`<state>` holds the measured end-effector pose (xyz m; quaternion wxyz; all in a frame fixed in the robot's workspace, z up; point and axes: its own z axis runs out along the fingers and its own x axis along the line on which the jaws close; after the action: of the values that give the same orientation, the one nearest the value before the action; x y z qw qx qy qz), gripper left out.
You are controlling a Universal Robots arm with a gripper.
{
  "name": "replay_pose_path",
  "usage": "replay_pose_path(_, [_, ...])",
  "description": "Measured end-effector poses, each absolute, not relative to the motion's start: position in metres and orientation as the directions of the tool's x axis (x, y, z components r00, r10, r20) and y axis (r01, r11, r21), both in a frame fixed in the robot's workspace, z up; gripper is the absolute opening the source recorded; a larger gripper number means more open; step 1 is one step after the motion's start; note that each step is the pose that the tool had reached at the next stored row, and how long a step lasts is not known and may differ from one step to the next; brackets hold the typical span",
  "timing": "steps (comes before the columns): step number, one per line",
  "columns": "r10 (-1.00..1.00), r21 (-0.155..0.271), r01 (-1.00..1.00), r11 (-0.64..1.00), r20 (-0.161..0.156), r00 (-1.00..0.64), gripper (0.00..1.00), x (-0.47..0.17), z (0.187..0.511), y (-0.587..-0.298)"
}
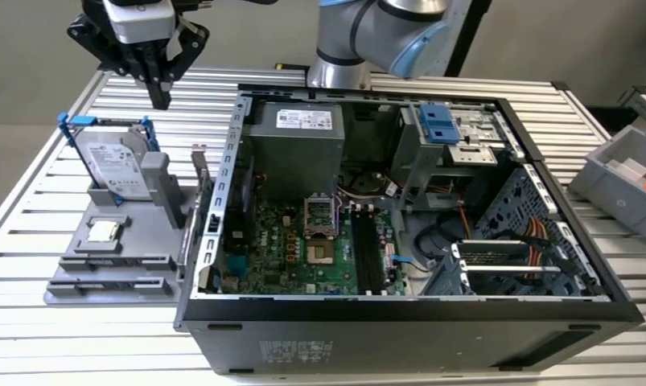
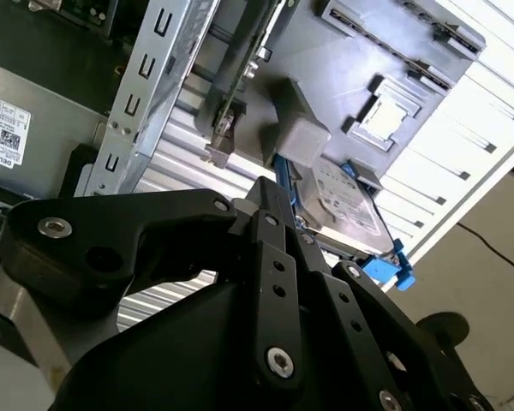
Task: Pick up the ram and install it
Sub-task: 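Reach for the ram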
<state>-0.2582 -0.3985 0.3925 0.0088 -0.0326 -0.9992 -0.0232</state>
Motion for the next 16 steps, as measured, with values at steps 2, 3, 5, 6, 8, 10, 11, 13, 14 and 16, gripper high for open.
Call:
replay_pose_path(2, [0.065, 0.046, 0.065, 0.997, 0.016, -0.998, 0.00, -0.259, 0.392, -0.398])
replay_pose_path(3, [0.065, 0.046, 0.065, 0.997, 0.015, -0.998, 0.00, -0.260, 0.393, -0.398])
replay_pose_path(5, [0.065, 0.046, 0.065, 0.997, 0.014, -0.998, 0.00, -0.261, 0.393, -0.398])
replay_pose_path(6, [0.065, 0.046, 0.065, 0.997, 0.013, -0.998, 0.00, -0.262, 0.392, -0.398])
replay_pose_path(8, [0.065, 0.046, 0.065, 0.997, 0.012, -0.998, 0.00, -0.264, 0.393, -0.398])
replay_pose_path(10, [0.065, 0.046, 0.065, 0.997, 0.012, -0.998, 0.00, -0.265, 0.392, -0.398])
replay_pose_path(11, [0.065, 0.046, 0.065, 0.997, 0.012, -0.998, 0.00, -0.266, 0.392, -0.398])
replay_pose_path(13, [0.065, 0.046, 0.065, 0.997, 0.012, -0.998, 0.00, -0.268, 0.393, -0.398])
replay_pose_path(14, [0.065, 0.046, 0.065, 0.997, 0.012, -0.998, 0.00, -0.268, 0.392, -0.398])
replay_pose_path(16, [0.065, 0.046, 0.065, 0.997, 0.012, -0.998, 0.00, -0.269, 0.393, -0.398])
